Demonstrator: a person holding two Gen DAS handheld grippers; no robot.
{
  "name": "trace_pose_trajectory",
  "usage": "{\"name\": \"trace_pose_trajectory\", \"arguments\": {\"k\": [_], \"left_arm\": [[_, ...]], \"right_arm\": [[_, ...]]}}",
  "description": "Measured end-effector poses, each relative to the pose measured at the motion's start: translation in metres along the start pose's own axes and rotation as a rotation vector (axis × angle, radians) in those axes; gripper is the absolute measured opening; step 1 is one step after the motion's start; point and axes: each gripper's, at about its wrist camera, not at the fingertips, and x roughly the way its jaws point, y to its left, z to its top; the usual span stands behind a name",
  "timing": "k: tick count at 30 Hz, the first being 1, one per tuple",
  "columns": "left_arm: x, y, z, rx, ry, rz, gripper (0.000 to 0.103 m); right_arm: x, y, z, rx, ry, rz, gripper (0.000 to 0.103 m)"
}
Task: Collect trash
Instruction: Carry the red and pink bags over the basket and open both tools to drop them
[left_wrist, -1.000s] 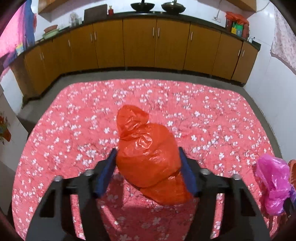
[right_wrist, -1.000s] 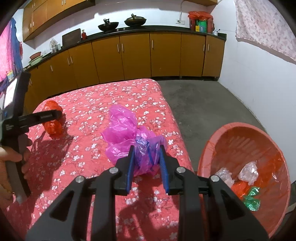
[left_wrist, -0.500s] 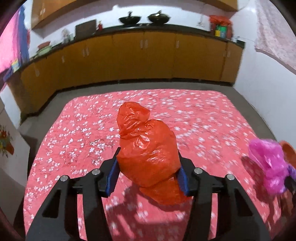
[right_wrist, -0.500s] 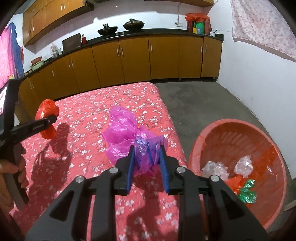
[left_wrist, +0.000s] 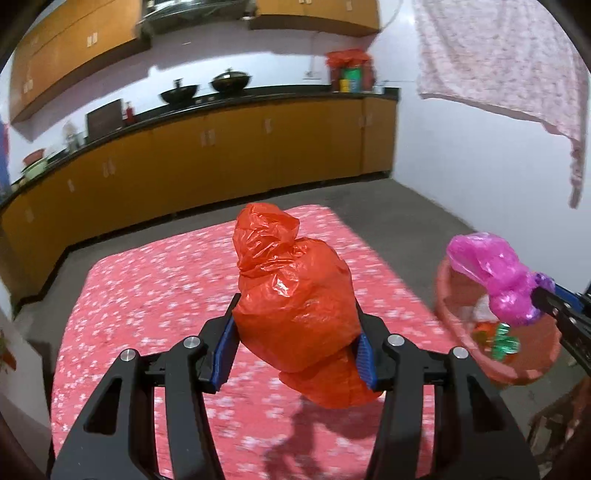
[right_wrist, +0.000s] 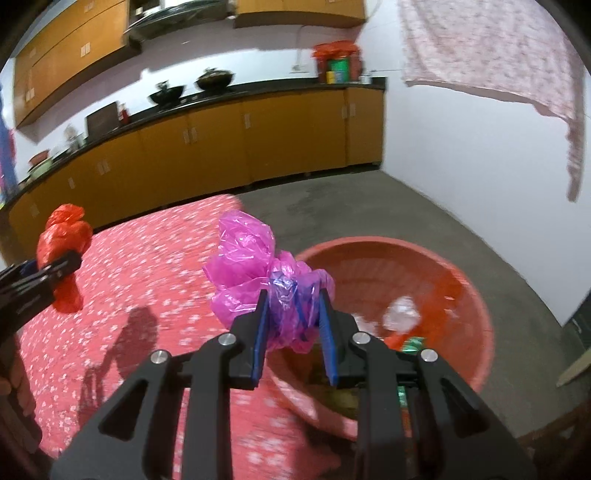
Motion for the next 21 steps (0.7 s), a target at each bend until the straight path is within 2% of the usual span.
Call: {"name": "trace_pose_trajectory", "arguments": {"k": [7,12,21], "left_arm": [[-0.011,-0.06,0.005,0.084,-0.023,-0.118,0.054],[-0.012,-0.093,0.007,0.096,-0.023,-0.196,0.054],[-0.001,-0.136,0.007,0.145,-0.004,-0.283,0.054]], "right_arm": [[-0.019,-0.062,0.0,0.088,-0.024,-0.112,0.026],[-0.026,-0.095,0.0,0.15,-0.032,-0.172,0.026],[-0.024,-0.117,-0.001,0.194,-0.036,-0.214,0.026]]}}
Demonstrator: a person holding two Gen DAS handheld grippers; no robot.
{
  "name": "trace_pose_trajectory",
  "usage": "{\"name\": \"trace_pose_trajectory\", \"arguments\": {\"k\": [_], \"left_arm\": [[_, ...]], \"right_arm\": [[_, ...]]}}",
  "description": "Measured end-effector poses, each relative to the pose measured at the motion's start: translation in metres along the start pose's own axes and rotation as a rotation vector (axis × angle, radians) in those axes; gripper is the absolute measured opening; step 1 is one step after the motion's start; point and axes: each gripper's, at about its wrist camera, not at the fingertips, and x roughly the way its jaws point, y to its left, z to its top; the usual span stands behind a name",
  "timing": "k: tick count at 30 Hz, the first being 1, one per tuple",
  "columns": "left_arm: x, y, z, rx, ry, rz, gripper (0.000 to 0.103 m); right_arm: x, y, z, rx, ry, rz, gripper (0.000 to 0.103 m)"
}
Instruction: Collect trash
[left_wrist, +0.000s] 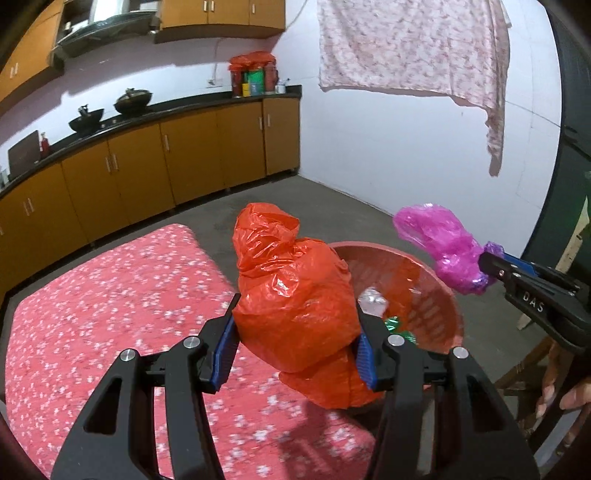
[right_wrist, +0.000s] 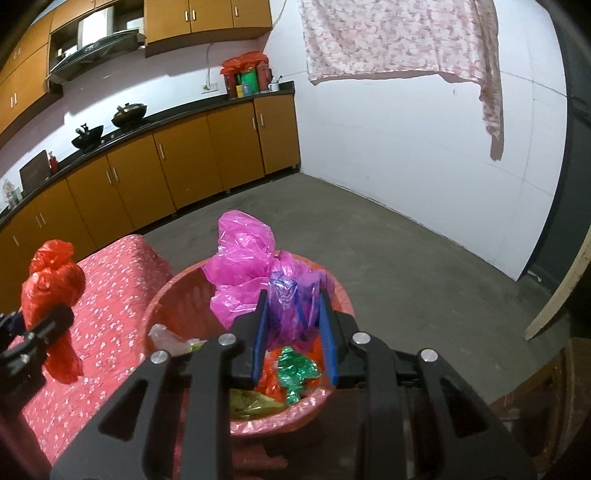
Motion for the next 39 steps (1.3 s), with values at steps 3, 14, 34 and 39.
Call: {"name": "trace_pose_trajectory", "arguments": {"k": [3,14,34,39], "left_arm": [[0.01,-0.008,-0.001,0.004,0.019,-0.013,0.054],[0.034,-0.025,-0.007,0.016,0.065,-0.04,0.054],[0.053,-0.029,-0.007,0.009,0.088,-0.099,0.067],[0.052,-0.023,-0.01,-0.006,0.092,-0.083,0.072]], "right_arm": [[0.005,-0.006,0.001,0.004,0.006,-0.003,0.026],[0.017,-0.009,0.002,0.019,0.018,0.008,0.026],[0.029,-0.015,0.011,0.085,0.008,0.088,0.038],[0.027,-0.022,0.009,0.101,0.0,0.086,0.063]]}}
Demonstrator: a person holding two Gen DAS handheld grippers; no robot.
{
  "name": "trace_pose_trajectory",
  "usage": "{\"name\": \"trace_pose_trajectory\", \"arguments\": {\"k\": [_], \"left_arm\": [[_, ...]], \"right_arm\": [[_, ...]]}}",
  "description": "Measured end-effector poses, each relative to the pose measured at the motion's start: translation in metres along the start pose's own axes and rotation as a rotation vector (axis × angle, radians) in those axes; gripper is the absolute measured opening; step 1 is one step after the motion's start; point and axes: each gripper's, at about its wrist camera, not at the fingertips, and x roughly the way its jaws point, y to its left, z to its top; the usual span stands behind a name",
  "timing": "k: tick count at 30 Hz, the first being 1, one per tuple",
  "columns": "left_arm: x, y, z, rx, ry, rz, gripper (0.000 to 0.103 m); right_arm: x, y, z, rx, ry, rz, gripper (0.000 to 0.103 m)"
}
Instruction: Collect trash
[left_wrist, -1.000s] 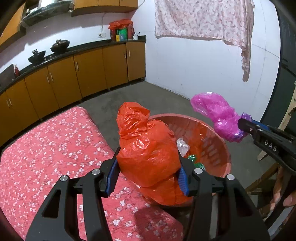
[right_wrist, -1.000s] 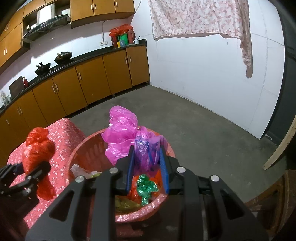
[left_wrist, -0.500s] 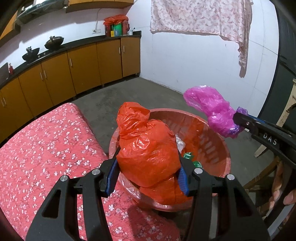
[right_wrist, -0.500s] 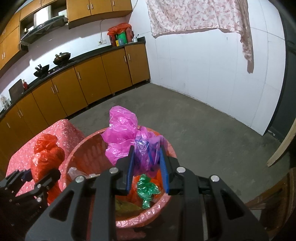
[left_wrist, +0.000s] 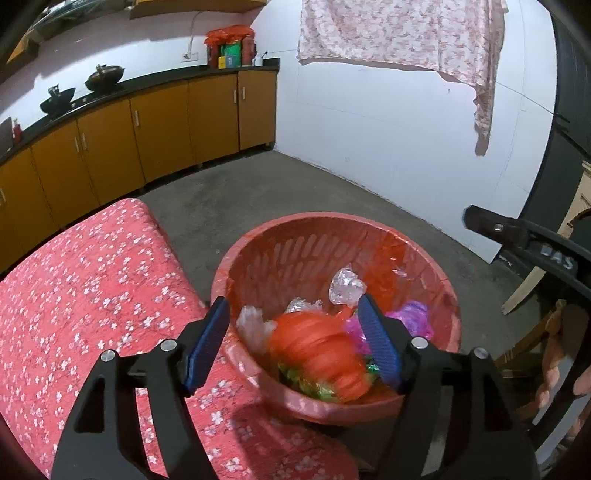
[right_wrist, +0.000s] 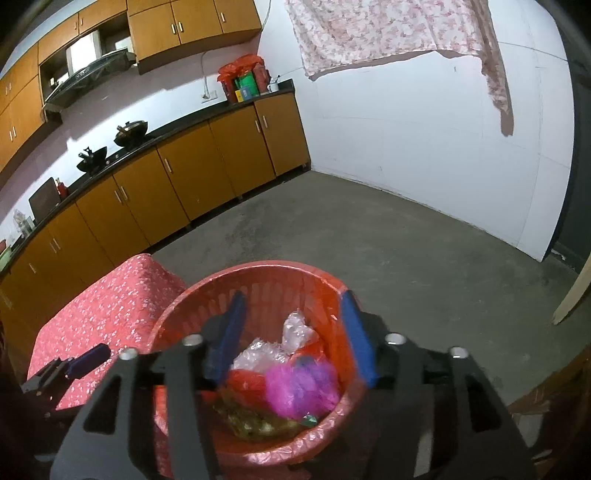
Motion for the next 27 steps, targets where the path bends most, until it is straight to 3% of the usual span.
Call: {"name": "trace_pose_trajectory", "arguments": {"k": [1,3,6,10,18,27], "left_arm": [[-0.002,0.004,-0.001,-0.011,-0.001,0.007,0.073],[-0.009,0.012,-0.004,-0.034,-0.011,0.032,0.075],[-0.029,0.023,-0.009,-0.044,-0.056,0.094,0.085],[-0.077,0.031,-0.018,-0.043,-0.177,0.199,0.098],[-0.175,0.033,-0.047,-0.047,-0.357,0.379,0.101],[-0.238,0.05,-0.082,-0.209,-0.388,0.482,0.101]], "right_arm": [[-0.003,-0.002,-0.001,0.0,-0.006,-0.01,0.076],[-0.011,-0.005,-0.003,-0.005,-0.037,-0.042,0.089],[-0.027,-0.004,-0.006,-0.059,-0.095,-0.096,0.095],[-0.058,0.006,-0.01,-0.127,-0.191,-0.124,0.099],[-0.124,0.045,-0.029,-0.213,-0.249,-0.083,0.099],[-0.184,0.069,-0.058,-0.248,-0.277,0.003,0.099]]}}
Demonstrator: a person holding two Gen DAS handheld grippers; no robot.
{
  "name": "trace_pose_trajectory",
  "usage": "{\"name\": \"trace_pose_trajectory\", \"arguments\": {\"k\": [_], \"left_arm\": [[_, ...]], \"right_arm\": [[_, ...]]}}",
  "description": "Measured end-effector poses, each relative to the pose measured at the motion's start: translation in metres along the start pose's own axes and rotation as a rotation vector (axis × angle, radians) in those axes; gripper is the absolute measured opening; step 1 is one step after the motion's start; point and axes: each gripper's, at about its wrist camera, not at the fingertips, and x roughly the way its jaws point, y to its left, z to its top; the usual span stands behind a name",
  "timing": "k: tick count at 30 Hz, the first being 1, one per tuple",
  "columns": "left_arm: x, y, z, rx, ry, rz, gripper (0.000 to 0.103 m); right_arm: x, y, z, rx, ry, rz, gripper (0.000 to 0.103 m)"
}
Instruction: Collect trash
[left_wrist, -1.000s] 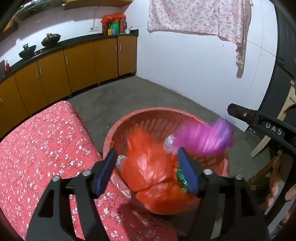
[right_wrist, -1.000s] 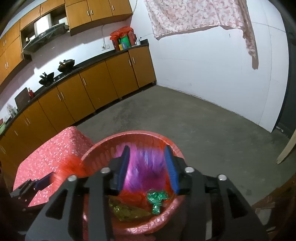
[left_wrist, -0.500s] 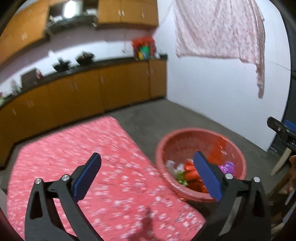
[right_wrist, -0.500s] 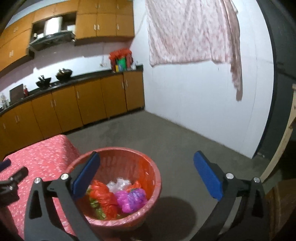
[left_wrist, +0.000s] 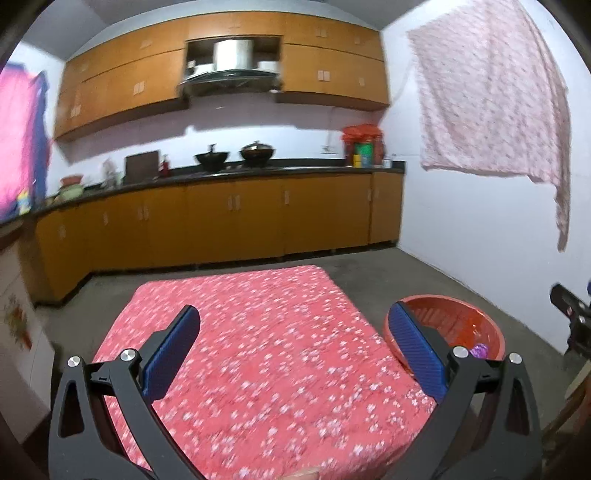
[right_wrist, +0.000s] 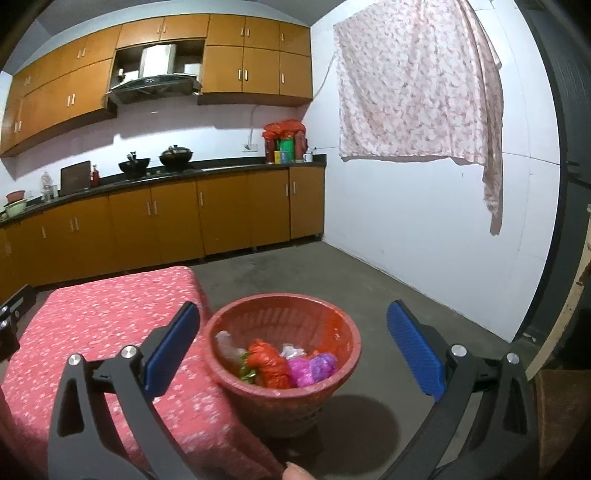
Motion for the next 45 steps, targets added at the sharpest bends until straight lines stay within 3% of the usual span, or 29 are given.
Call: {"name": "trace_pose_trajectory", "arguments": {"k": [8,18,45], "left_arm": [[-0.033,0.021,-0.013,-0.042,-0.014,0.049,0.101],[-0.044,0.032,-0.027,-0.038,0.006,0.066,0.101],[-0.048,0.023,-0.032,0.007,0.012,0.022,0.101]], "right_arm": [[-0.036,0.014,-0.013,0.002,0.005,0.054,0.099],[-0.055,0.028,-0.033,-0.018,0.009,0.069,0.099],[-0.054,0.028,-0.038,-0.027,0.02,0.075,0.099]]}}
